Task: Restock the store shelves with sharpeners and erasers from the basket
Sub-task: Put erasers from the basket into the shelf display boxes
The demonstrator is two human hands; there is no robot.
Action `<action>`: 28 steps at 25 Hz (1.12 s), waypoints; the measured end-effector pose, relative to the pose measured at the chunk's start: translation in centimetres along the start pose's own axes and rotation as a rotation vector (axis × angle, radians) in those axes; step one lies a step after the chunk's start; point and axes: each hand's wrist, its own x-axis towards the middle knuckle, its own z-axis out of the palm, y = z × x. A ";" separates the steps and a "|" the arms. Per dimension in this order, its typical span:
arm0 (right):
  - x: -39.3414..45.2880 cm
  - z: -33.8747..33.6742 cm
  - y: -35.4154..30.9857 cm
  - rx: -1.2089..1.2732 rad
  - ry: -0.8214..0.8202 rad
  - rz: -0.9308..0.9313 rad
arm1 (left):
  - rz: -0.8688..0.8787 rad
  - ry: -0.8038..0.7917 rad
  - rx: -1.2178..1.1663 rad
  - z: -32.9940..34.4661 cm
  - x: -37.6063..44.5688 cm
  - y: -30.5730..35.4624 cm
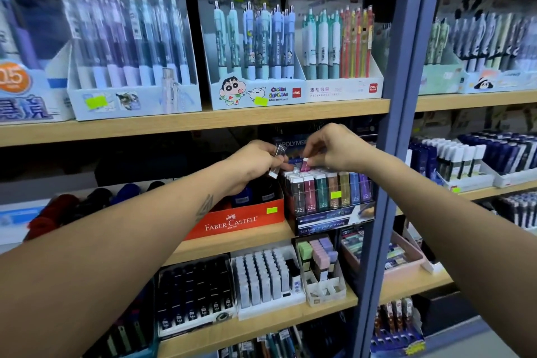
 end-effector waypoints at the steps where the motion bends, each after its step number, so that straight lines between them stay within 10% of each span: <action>1: 0.1 0.0 -0.4 -0.012 -0.025 -0.029 | 0.003 0.000 0.009 0.0 0.0 -0.1; 6: 0.0 0.8 -0.9 -0.071 -0.110 -0.029 | 0.056 0.036 -0.016 0.1 -0.1 -0.1; 17: -1.3 1.7 -0.5 0.858 0.190 0.066 | 0.160 -0.015 0.174 1.1 -0.9 1.8; 28: -1.5 1.3 0.0 0.884 0.269 0.155 | 0.157 -0.111 0.695 0.0 -1.9 0.9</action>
